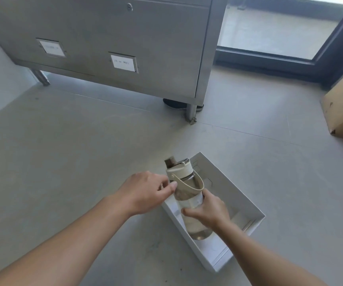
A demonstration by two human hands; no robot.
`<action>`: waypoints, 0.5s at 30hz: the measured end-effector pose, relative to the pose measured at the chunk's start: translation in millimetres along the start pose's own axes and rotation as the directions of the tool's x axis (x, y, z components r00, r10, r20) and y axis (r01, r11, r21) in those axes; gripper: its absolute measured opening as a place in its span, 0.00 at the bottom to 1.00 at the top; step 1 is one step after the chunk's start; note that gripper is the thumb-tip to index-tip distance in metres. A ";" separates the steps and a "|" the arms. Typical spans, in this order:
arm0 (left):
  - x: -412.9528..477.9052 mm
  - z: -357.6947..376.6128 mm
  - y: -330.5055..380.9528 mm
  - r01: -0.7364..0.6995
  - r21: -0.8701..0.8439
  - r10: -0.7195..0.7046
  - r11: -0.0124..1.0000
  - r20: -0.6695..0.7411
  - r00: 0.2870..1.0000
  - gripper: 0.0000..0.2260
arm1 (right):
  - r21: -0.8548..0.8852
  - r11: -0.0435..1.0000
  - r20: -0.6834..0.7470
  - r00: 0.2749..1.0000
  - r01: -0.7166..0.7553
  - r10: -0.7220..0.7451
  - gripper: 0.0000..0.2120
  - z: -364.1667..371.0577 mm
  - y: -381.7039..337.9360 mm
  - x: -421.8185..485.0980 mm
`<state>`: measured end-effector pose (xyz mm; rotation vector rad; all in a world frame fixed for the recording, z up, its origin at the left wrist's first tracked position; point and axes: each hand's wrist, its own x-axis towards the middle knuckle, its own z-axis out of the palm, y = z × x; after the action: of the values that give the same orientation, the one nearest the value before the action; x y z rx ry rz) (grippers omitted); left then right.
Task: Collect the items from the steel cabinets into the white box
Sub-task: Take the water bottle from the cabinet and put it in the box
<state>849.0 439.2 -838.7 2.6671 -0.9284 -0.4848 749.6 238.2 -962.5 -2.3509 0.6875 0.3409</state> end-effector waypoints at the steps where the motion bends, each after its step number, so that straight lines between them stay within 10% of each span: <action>1: -0.7 1.8 -1.5 0.003 -0.008 -0.003 1.000 0.010 1.000 0.19 | -0.016 1.000 0.014 1.000 -0.006 0.006 0.35 3.4 2.4 -1.6; 15: -8.7 13.1 -10.2 -0.036 0.149 0.043 0.988 -0.044 0.998 0.21 | -0.072 0.997 0.070 0.997 -0.002 0.007 0.40 13.2 11.1 -10.4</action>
<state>842.9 450.6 -852.3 2.7727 -1.0387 -0.3554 734.0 243.8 -974.0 -2.3929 0.6564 0.4551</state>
